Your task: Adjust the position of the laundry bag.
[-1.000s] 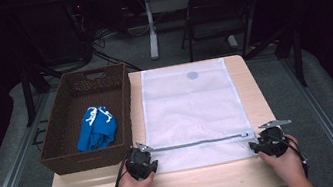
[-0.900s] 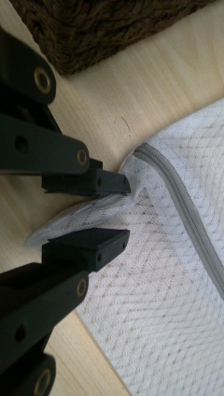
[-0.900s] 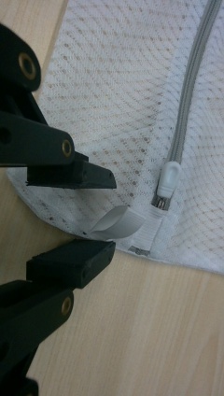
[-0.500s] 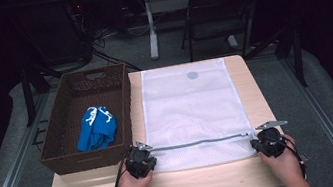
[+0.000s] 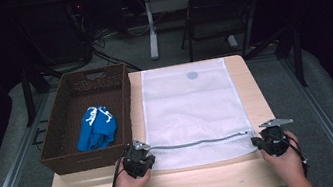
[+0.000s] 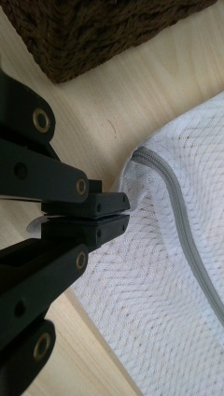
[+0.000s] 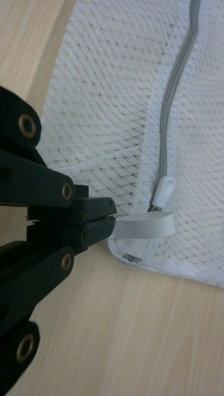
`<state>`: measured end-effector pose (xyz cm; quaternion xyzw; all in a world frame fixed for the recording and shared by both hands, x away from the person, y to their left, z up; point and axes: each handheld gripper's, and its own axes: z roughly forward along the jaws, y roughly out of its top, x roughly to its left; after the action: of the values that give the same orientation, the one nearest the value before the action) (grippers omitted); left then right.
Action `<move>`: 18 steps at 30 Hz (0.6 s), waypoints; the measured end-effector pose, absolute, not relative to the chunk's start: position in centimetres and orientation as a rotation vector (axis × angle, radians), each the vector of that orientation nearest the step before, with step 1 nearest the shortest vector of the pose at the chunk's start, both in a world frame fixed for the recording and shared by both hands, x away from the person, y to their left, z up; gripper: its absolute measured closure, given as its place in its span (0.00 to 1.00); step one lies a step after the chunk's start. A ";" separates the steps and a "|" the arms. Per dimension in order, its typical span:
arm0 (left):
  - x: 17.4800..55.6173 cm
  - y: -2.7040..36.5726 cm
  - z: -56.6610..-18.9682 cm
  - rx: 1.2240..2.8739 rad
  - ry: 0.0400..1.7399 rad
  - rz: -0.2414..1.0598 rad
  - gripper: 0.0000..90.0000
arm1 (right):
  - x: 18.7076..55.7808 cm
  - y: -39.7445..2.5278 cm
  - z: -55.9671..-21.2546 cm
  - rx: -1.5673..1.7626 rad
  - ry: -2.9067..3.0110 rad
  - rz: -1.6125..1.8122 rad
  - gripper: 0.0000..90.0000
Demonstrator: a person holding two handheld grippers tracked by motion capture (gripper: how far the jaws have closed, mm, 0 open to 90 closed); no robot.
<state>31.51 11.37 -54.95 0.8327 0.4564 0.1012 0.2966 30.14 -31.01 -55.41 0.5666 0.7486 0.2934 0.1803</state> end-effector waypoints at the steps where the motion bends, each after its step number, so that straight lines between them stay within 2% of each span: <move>1: 31.5 11.4 -54.8 2.212 1.214 0.271 0.99 | 30.1 -31.0 -55.3 1.597 2.114 0.835 0.99; 18: 30.5 12.5 -52.7 2.183 1.193 0.274 0.99 | 29.4 -30.5 -53.3 1.527 2.110 0.899 0.99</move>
<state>30.48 12.48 -52.74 0.8281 0.4526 0.1039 0.3140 29.38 -30.46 -53.32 0.5439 0.7515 0.3203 0.1919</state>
